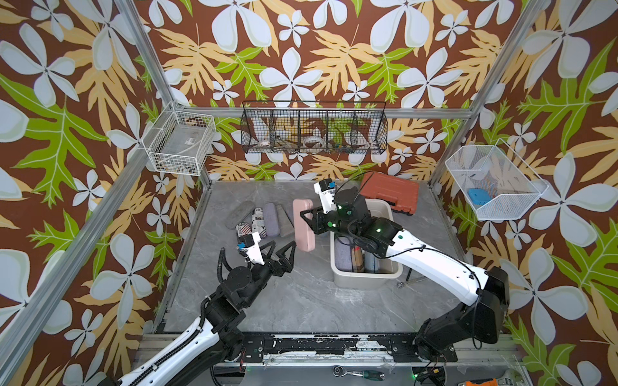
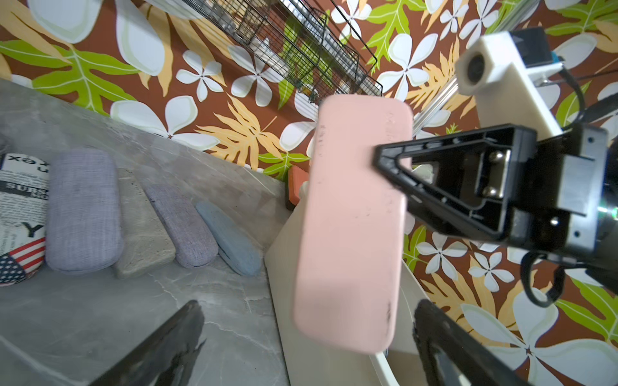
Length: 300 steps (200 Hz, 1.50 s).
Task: Put the glasses cases into the storage boxes
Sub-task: Pick up the glasses case at the center of the board, then place the glasses case in the storage box.
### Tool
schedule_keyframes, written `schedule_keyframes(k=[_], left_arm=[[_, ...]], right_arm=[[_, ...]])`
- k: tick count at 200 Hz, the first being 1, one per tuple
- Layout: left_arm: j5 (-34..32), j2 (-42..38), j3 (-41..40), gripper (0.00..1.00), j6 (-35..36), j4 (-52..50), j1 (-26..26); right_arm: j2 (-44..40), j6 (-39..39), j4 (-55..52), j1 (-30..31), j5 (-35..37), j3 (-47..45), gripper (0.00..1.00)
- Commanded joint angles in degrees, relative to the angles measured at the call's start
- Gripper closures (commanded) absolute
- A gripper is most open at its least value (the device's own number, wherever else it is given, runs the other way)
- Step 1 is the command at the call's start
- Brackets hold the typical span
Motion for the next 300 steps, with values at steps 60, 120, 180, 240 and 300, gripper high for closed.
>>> schedule_keyframes(k=[60, 120, 180, 240, 300], left_arm=[[-4.2, -1.6, -3.3, 0.0, -2.6, -2.8, 0.1], [-3.9, 1.8, -2.0, 0.0, -3.5, -4.8, 0.1], [-4.8, 0.5, -1.7, 0.0, -3.7, -6.7, 0.1], [-1.7, 4.7, 1.8, 0.0, -1.2, -7.8, 0.1], [-1.8, 9.1, 4.0, 0.0, -1.8, -7.5, 0.1]], right_arm=[[-11.5, -0.6, -6.8, -17.0, -3.0, -9.9, 0.73], [-5.6, 1.7, -2.7, -20.9, -11.3, -12.2, 0.73], [1.7, 3.2, -1.5, -22.4, -15.8, -11.0, 0.68], [3.3, 2.0, -3.0, -22.6, -12.1, -10.6, 0.44], [-2.5, 1.2, -1.3, -22.4, -9.9, -15.9, 0.53]])
